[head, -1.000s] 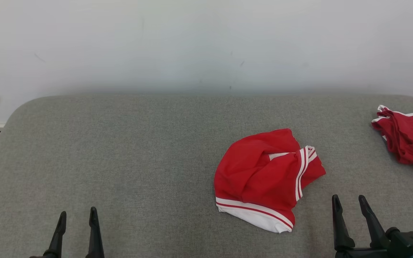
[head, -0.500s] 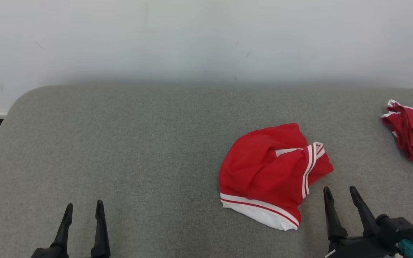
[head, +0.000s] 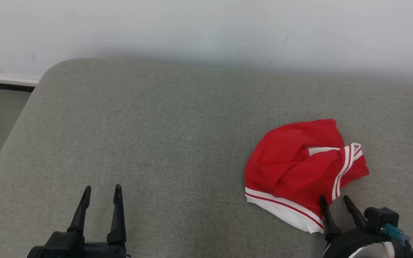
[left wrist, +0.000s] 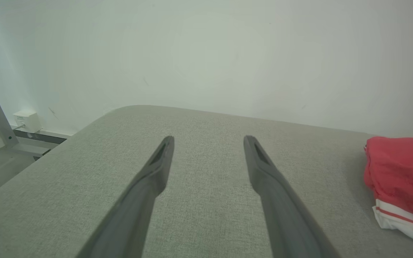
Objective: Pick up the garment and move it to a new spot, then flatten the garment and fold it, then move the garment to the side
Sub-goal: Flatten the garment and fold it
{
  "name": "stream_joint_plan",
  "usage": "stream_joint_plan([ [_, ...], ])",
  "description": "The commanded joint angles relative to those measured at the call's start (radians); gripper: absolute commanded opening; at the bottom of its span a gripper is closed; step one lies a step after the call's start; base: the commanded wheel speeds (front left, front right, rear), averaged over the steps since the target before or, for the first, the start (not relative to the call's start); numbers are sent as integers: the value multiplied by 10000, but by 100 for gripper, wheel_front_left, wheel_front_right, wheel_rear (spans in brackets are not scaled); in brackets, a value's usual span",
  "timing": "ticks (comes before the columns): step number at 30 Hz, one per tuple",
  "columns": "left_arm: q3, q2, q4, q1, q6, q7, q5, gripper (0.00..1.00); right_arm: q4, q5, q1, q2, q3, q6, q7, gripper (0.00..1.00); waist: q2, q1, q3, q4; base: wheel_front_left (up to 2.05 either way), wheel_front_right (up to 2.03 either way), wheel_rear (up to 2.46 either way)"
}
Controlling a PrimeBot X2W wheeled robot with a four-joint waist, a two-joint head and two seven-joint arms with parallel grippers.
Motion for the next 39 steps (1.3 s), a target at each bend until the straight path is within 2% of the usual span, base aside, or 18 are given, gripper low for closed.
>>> stream_joint_plan([
  [1,-7,-28,10,-192,-13,-31,-22,100,360,100,-233,-12,80,-24,-81,100,0,-1,230,278,0,0,0],
  [7,38,-51,65,-357,-66,-31,48,100,1800,650,-839,189,554,-24,-121,100,0,-1,334,471,0,0,0],
  [8,47,-51,67,-375,-74,-31,66,100,2043,767,-905,216,620,-24,-121,40,0,-1,339,481,0,0,0],
  [9,54,-53,78,-387,-79,-31,75,100,2285,861,-985,242,713,-24,-107,0,0,-1,341,486,0,0,0],
  [13,106,-50,114,-365,-66,-31,130,100,2745,1235,-1210,256,914,-24,-215,0,0,-1,259,429,0,0,0],
  [17,143,-54,117,-186,-56,-31,164,100,2537,1504,-1086,-174,790,-28,-314,0,0,-1,133,124,0,0,0],
  [25,46,-58,30,-115,-64,-31,137,100,435,2138,-46,-1500,-364,-26,-341,0,0,-1,-64,-764,0,0,0],
  [29,-1,-56,42,-152,-42,-31,92,100,-223,2586,-37,-2468,-868,-26,-289,0,0,-1,-114,-1025,0,0,0],
  [33,-53,-55,111,-132,-21,-31,70,100,-890,2961,-363,-3273,-1587,-26,87,0,0,-1,-205,-1096,0,0,0],
  [39,-114,-56,136,-111,3,-31,-29,100,-2060,2619,-786,-3795,-2272,-25,856,0,0,-1,-291,-937,0,0,0],
])
